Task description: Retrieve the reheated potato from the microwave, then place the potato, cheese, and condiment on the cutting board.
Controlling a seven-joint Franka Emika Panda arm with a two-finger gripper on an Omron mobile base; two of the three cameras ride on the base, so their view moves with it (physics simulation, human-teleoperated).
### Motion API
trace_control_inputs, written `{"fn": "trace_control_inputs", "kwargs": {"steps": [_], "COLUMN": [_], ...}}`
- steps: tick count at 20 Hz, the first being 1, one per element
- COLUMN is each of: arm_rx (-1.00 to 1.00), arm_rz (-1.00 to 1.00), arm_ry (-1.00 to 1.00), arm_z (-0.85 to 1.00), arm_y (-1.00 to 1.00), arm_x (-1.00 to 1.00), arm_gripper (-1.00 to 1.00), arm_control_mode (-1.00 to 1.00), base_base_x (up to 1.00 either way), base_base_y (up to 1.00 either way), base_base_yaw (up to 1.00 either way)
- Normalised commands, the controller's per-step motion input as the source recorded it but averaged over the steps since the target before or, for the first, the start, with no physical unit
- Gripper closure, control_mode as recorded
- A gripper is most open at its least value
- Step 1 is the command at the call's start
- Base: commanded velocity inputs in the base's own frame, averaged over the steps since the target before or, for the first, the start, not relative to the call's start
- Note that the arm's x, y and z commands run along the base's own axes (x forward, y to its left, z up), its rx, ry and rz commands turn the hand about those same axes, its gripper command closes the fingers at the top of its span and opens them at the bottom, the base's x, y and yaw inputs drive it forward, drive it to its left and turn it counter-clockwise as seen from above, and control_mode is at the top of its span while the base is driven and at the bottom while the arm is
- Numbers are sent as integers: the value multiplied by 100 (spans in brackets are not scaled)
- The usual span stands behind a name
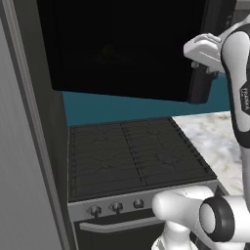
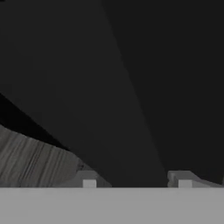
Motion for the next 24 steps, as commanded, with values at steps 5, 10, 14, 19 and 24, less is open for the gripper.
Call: {"fn": "trace_control_inputs", "kwargs": {"steps": [5, 10, 14, 19, 24], "arm_rx": [5, 2, 2, 5, 8], "arm_rz": [5, 6, 6, 5, 2], "arm_ry": [1, 0, -1, 0, 0], "arm_z": [-1, -6, -10, -12, -13], "arm_y": [47, 55, 57, 54, 51], "arm_x": [-51, -48, -44, -37, -25], "arm_gripper": [100, 100, 100, 100, 100], "arm_control_mode": [-100, -100, -100, -100, -100], "base_base_x": [0, 0, 0, 0, 0], "base_base_y": [0, 0, 0, 0, 0], "base_base_yaw": [0, 0, 0, 0, 0]}}
